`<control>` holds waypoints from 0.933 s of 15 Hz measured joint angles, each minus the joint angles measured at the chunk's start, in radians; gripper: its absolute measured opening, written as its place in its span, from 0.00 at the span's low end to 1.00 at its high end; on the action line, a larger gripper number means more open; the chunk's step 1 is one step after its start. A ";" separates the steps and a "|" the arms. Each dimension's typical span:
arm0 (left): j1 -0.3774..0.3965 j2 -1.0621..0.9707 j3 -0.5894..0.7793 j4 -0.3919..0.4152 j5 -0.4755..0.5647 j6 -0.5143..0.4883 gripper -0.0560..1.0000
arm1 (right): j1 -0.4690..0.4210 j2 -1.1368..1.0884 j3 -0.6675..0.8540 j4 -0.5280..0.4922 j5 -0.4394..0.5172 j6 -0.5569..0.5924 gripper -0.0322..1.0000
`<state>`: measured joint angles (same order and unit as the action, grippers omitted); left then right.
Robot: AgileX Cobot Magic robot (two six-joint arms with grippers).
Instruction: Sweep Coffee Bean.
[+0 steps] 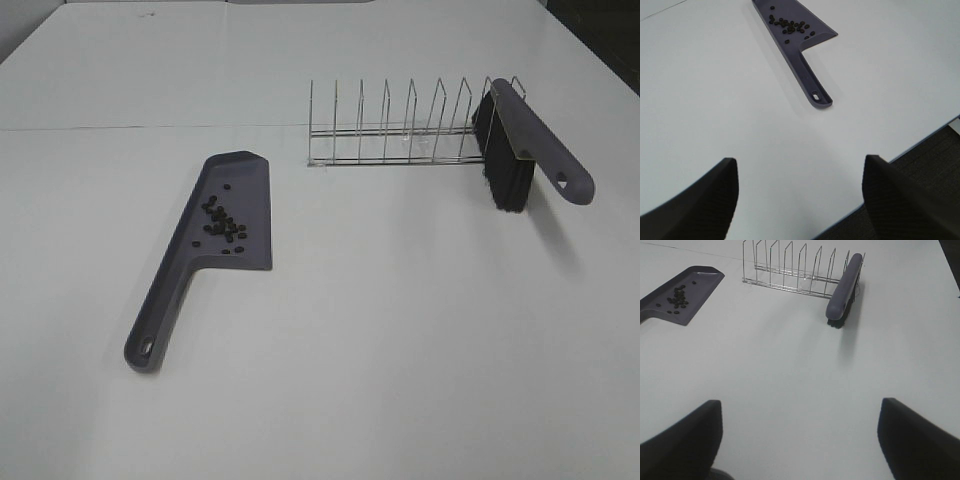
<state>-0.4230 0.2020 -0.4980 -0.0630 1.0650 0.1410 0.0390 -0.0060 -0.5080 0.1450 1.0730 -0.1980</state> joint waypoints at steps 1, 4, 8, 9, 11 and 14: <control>0.000 0.000 0.000 0.000 0.000 0.000 0.67 | 0.000 0.000 0.000 0.000 0.000 0.000 0.72; 0.000 -0.001 0.000 0.000 0.000 0.000 0.67 | 0.000 0.000 0.000 0.000 0.000 0.000 0.72; 0.186 -0.122 0.000 -0.001 0.000 0.000 0.67 | 0.000 0.000 0.000 0.001 0.000 0.000 0.72; 0.249 -0.179 0.000 -0.001 0.000 0.000 0.67 | 0.000 0.000 0.000 0.001 0.000 0.000 0.72; 0.328 -0.204 0.000 -0.001 0.000 0.000 0.67 | -0.005 0.000 0.000 0.001 0.000 0.000 0.72; 0.332 -0.207 0.000 -0.001 0.000 0.000 0.67 | -0.054 0.000 0.000 0.002 0.000 0.000 0.72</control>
<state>-0.0910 -0.0050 -0.4980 -0.0640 1.0650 0.1410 -0.0150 -0.0060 -0.5080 0.1470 1.0730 -0.1980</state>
